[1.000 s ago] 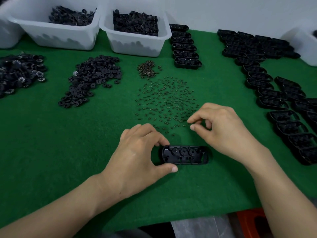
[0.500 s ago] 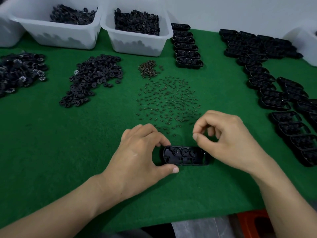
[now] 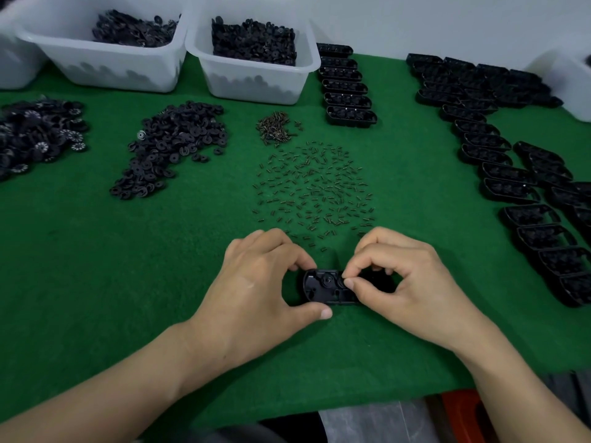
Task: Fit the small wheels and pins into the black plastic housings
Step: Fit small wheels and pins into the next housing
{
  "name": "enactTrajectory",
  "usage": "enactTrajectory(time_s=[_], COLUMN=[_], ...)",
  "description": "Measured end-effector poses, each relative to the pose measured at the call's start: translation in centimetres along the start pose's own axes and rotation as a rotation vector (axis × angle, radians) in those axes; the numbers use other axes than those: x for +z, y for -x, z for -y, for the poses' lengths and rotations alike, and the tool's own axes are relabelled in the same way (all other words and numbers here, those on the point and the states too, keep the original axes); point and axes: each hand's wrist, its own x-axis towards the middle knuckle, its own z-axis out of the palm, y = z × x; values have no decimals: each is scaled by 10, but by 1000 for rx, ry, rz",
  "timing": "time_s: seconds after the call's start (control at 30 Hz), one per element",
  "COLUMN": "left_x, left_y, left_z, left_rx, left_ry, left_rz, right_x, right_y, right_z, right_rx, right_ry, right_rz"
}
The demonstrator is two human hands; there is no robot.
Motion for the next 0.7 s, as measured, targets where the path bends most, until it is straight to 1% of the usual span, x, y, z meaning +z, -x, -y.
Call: enactTrajectory(time_s=[0.1, 0.2, 0.27, 0.33, 0.47, 0.63, 0.7], left_x=[-1, -1, -2, -2, -1, -1, -1], left_y=[0, 1, 1, 1, 1, 1, 1], left_z=[0, 0, -1, -1, -1, 0, 0], left_rx=[2, 10, 7, 6, 3, 9, 14], left_ry=[-6, -10, -10, -6, -2, 0, -1], left_rz=[3, 3, 5, 7, 7, -8, -7], right_x=[-5, -15, -21, -21, -8, -4, -10], right_y=[-3, -8, -16, -29, -45, -50, -45], right_z=[2, 6, 8, 9, 9, 9, 5], right_rx=[21, 41, 51, 42, -2, -34, -4], right_ry=[38, 89, 74, 113, 252, 323, 264], right_rz=[45, 132, 126, 100, 169, 225, 189])
